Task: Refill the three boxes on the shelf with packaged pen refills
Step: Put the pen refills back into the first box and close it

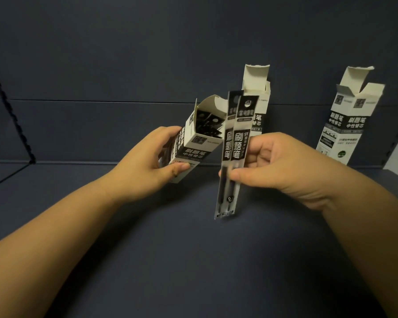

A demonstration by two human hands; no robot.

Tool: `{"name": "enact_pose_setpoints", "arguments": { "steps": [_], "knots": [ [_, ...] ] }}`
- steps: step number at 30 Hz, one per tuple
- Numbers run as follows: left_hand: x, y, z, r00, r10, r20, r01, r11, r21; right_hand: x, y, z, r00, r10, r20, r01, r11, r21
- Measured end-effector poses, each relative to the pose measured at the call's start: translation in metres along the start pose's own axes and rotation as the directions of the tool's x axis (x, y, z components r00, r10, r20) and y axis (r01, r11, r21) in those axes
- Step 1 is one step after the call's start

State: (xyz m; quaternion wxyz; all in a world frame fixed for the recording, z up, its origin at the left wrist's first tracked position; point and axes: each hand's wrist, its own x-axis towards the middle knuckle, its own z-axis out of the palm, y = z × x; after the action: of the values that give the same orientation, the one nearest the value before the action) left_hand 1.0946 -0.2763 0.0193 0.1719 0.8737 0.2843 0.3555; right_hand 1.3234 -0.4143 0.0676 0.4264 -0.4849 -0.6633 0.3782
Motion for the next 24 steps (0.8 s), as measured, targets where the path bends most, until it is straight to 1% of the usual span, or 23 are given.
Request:
{"name": "enact_pose_setpoints", "arguments": {
  "steps": [7, 10, 13, 16, 20, 24],
  "knots": [
    [0.0002, -0.0011, -0.0015, 1.000, -0.008, 0.002, 0.008, 1.000, -0.013, 0.0030, 0.0018, -0.0005, 0.992, -0.041, -0.116, 0.056, 0.991, 0.126],
    [0.0001, -0.0016, -0.0014, 1.000, -0.014, 0.004, 0.015, 1.000, -0.020, 0.0027, -0.0005, -0.0033, 0.979, -0.096, -0.178, 0.133, 0.968, 0.212],
    [0.0002, -0.0029, -0.0014, 1.000, -0.002, -0.003, 0.002, 1.000, -0.025, 0.0037, -0.0019, -0.0048, 0.956, -0.149, -0.252, 0.228, 0.918, 0.325],
    [0.0003, -0.0001, -0.0009, 1.000, 0.005, -0.009, -0.005, 1.000, -0.030, 0.0051, -0.0029, -0.0035, 0.923, -0.192, -0.334, 0.321, 0.864, 0.389],
    [0.0003, 0.0010, -0.0007, 1.000, 0.000, -0.004, -0.001, 0.999, -0.033, 0.0066, -0.0032, -0.0025, 0.862, -0.199, -0.467, 0.394, 0.843, 0.368],
    [0.0007, -0.0013, -0.0001, 1.000, 0.029, 0.008, -0.029, 0.999, 0.016, 0.0068, -0.0032, -0.0033, 0.783, -0.218, -0.582, 0.469, 0.822, 0.323]
  ]
}}
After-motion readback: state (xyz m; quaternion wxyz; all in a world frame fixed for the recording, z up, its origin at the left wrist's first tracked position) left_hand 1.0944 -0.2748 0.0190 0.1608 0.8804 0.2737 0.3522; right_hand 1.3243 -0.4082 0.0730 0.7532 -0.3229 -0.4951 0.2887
